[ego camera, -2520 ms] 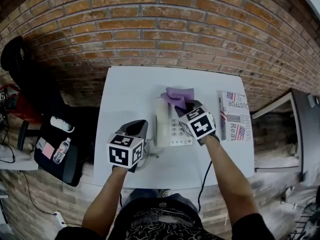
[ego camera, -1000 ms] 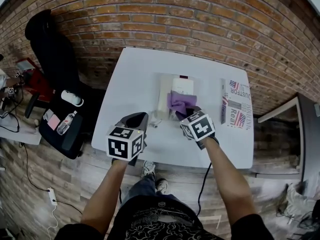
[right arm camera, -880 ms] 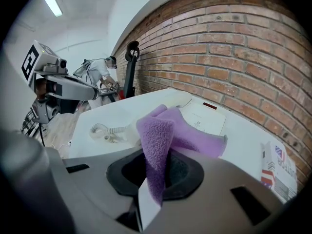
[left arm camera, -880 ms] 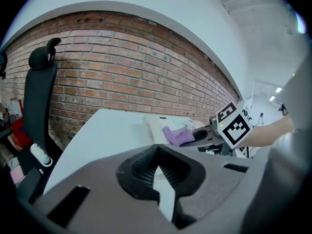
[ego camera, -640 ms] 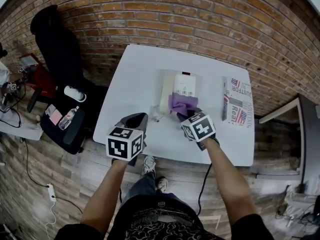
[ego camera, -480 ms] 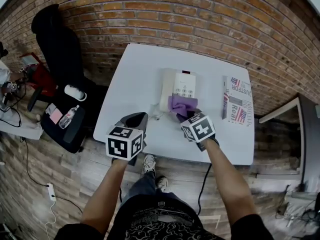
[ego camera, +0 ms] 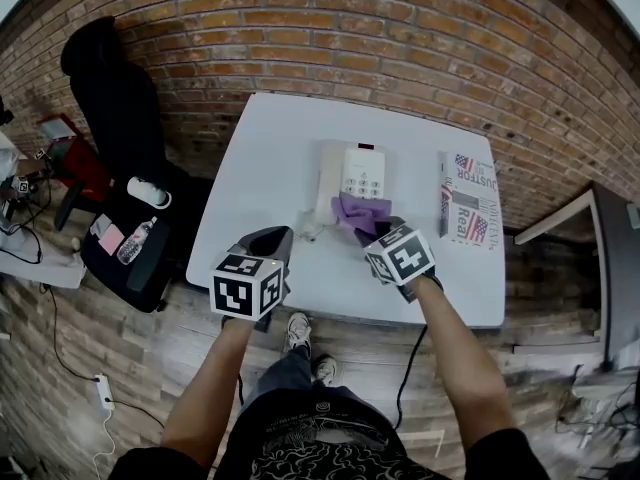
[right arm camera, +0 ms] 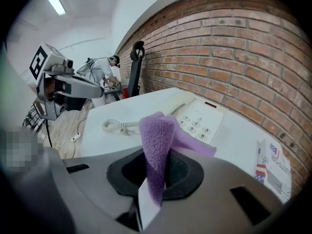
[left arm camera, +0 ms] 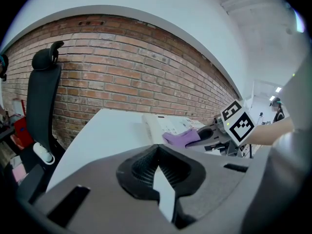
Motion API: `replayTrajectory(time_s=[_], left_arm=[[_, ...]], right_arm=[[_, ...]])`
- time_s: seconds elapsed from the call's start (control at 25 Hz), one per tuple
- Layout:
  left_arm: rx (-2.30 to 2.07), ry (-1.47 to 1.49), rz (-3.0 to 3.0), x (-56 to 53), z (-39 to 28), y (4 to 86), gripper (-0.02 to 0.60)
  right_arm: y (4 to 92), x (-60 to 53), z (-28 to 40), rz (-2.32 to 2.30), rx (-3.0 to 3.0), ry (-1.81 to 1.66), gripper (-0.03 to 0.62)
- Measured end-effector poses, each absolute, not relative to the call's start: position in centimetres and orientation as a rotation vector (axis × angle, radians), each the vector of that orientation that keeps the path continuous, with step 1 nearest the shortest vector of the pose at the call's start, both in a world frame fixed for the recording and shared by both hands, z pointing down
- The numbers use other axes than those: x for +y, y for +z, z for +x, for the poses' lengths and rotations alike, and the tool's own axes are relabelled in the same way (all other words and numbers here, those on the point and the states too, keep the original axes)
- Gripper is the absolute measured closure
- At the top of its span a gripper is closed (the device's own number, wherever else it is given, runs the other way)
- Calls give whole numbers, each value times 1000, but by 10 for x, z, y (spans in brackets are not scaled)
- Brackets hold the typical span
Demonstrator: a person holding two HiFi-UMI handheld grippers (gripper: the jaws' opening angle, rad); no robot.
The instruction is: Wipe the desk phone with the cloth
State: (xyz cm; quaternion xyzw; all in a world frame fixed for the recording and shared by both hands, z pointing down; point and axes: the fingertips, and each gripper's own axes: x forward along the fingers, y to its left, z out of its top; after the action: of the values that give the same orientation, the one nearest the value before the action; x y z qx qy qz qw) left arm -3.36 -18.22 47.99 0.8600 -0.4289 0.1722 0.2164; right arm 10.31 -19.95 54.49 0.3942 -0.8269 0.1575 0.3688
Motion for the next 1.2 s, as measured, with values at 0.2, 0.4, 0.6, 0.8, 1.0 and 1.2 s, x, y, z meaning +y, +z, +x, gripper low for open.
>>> replayTrajectory(time_s=[0.2,0.4,0.6,0.8,1.0,1.2], left_arm=[[-1176,475,2401,-189,-29,474,575],[-1162,480,2414,-200,-25,472,575],[-1149,484,2420,-216,-23,470,575],[-1150,482,2429,-235,-24,467,575],[-1165,483,2422,-257,-32,466,575],[-1182,488,2407,-276,-40,470,575]], right_arm=[[505,-219,118,1053,-2138,327,546],[480,-240,133,1091,-2125,272,546],[458,-267,137,1120,-2127,242,546],[438,-301,129,1146,-2144,208,548],[430,-338,113,1151,-2150,169,548],[440,-372,94,1112,-2116,97,548]])
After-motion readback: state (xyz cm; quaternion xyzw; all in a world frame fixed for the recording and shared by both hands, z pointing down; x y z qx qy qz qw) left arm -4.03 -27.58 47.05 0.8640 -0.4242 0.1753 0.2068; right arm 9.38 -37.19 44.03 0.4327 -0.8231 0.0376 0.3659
